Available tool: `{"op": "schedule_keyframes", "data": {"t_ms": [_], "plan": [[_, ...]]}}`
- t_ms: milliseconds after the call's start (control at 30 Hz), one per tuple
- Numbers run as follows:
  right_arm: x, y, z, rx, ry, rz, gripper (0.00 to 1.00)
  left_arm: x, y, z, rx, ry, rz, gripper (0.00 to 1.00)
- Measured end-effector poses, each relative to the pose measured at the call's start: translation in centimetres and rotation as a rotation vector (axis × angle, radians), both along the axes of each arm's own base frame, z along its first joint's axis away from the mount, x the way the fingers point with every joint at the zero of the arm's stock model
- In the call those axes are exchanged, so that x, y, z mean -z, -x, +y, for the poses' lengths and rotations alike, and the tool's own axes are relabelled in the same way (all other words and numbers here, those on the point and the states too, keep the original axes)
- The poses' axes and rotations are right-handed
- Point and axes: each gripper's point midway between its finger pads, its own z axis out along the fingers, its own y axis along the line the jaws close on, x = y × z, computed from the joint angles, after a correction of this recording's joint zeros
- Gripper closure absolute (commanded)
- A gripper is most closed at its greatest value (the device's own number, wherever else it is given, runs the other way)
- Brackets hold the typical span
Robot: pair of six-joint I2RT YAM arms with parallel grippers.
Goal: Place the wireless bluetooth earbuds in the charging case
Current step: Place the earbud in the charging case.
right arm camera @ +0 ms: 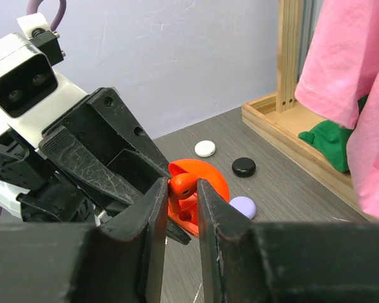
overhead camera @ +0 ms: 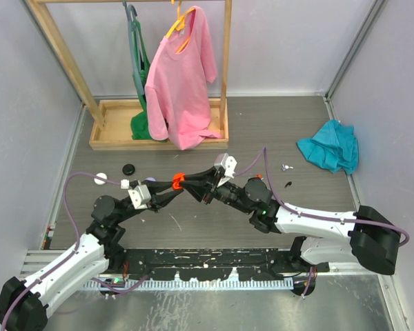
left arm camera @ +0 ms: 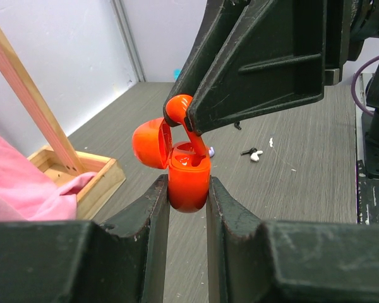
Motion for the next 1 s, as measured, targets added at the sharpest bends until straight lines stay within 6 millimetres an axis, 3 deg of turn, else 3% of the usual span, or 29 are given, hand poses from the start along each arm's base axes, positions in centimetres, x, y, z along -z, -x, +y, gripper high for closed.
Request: {"op": "schedule_keyframes", "data": {"t_ms": [733,1000], "plan": [[0.55,0.14,0.44,-0.008,-0.022,0.003,0.77,-0.27,0.32,0.01,0.012,0.025,0.025,1.00],[0.47,0.44,0.48,-0.023,-0.035,0.011,0.66,-0.40,0.47,0.07,0.014,0.031,0.022,1.00]]}}
